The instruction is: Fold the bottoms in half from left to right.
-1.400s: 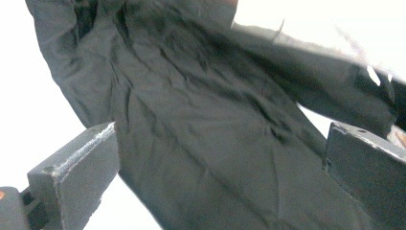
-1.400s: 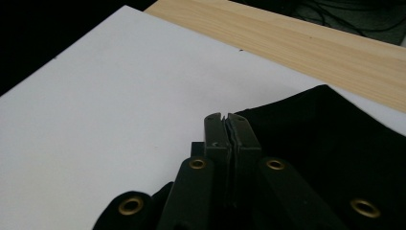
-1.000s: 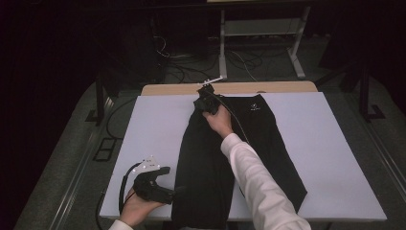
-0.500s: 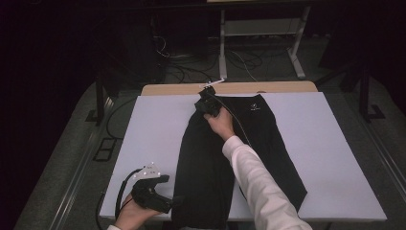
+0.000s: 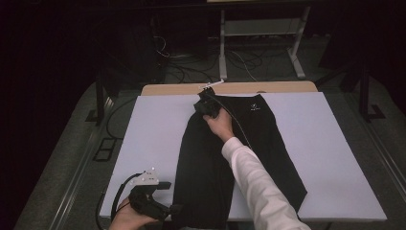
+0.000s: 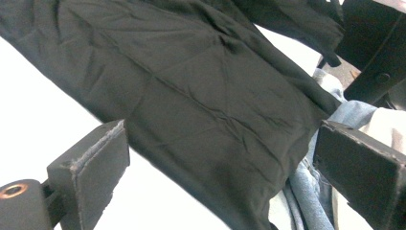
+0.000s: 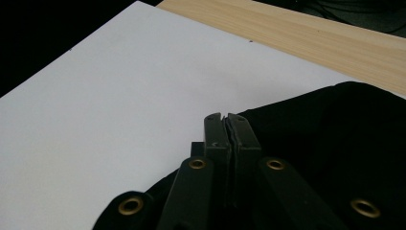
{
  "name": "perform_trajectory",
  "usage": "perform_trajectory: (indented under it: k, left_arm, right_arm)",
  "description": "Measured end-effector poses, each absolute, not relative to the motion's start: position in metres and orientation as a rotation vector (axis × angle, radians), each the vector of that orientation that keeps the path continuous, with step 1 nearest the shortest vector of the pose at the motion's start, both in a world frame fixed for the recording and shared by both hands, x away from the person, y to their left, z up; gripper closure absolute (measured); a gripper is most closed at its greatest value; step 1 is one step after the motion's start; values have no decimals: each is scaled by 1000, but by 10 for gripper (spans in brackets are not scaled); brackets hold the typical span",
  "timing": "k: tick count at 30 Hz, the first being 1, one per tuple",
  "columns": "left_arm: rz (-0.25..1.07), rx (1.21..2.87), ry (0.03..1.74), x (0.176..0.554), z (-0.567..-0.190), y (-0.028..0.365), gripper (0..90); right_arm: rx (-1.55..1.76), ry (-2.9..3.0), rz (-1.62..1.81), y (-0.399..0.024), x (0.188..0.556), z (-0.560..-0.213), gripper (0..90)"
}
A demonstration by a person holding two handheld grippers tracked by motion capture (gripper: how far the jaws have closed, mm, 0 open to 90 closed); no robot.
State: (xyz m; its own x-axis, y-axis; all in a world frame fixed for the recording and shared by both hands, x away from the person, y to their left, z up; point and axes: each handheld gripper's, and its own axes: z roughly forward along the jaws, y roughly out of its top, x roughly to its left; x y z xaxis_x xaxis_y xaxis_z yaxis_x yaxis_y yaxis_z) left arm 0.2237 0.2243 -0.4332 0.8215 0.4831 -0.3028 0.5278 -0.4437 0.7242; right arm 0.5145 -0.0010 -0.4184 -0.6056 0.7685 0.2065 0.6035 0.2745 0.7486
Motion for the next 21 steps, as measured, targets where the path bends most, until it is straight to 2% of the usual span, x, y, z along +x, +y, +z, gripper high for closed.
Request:
perform_trajectory:
  k: [13, 21]
  left_arm:
    - [-131, 2225, 666, 223, -439, 229, 151]
    - [-173, 2271, 582, 221, -445, 228, 362]
  right_arm:
    - [1282, 2328, 1255, -4, 514, -415, 866]
    - [1284, 2320, 1267, -4, 514, -416, 866]
